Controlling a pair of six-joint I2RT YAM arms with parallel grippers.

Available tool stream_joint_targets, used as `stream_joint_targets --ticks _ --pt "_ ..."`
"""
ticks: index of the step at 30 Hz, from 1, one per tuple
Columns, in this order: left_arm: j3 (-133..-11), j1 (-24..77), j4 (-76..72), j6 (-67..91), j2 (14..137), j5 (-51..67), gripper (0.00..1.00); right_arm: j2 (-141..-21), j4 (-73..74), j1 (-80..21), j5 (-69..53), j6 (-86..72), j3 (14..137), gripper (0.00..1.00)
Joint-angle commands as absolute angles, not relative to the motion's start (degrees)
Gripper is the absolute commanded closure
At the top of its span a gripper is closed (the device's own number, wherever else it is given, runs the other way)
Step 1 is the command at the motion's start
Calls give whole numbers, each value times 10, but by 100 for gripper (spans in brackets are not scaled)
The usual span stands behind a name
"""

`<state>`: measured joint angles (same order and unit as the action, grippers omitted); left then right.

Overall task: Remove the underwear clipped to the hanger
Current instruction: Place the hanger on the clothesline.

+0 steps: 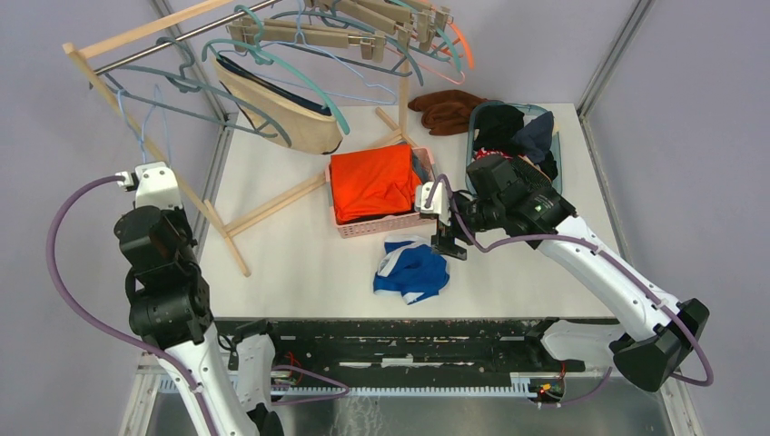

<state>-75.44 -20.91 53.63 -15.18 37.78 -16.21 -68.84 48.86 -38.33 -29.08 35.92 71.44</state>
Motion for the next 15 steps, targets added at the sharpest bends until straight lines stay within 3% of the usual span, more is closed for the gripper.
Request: stream_joint_targets --ticks 1,15 --pt "-795 -213 464 -123 388 -165 97 -692 476 -389 -280 366 718 18" --pt "-755 -213 445 -112 392 -99 97 -687 476 -395 -271 372 715 18"
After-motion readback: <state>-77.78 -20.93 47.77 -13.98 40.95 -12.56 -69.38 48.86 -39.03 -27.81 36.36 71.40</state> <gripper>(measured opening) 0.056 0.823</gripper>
